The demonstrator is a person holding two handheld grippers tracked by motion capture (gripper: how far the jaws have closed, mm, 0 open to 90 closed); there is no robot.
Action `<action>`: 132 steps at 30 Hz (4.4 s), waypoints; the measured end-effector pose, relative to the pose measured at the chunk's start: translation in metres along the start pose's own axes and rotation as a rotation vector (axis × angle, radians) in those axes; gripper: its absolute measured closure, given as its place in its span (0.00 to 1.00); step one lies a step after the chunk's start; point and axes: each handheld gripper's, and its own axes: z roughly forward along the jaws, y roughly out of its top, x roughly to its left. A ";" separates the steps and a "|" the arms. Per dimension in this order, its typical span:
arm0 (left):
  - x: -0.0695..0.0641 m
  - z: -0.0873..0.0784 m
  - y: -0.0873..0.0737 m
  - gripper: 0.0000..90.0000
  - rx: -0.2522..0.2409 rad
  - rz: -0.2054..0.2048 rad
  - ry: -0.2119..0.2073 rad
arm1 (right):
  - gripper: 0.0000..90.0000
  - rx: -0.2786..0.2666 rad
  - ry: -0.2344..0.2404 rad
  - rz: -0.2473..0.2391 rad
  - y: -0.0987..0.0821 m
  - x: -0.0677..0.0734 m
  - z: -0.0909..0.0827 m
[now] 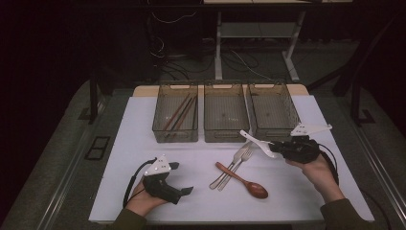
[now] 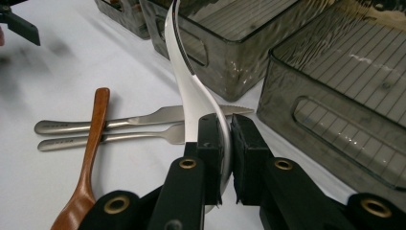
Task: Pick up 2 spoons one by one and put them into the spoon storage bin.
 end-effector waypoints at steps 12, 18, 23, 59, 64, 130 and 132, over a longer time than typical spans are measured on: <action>0.000 -0.001 0.000 0.00 -0.002 0.002 0.001 | 0.91 -0.013 -0.002 -0.013 0.017 -0.002 0.008; 0.000 0.000 0.000 0.00 -0.004 0.003 -0.001 | 0.91 -0.026 -0.010 -0.023 0.026 -0.002 0.011; 0.000 0.000 0.001 0.00 -0.008 0.003 -0.002 | 0.91 -0.038 -0.008 -0.024 0.035 -0.002 0.014; -0.001 -0.001 0.001 0.00 -0.010 0.013 -0.001 | 0.91 0.042 -0.057 -0.033 0.113 -0.008 0.093; -0.001 -0.001 0.001 0.00 -0.009 0.019 -0.002 | 0.91 0.087 -0.066 -0.033 0.112 -0.010 0.107; -0.003 -0.002 0.000 0.00 0.001 0.022 0.002 | 0.99 0.118 0.131 -0.087 0.029 0.057 0.055; -0.003 -0.003 0.000 0.00 -0.002 0.022 0.004 | 0.99 0.132 0.134 -0.086 0.023 0.059 0.056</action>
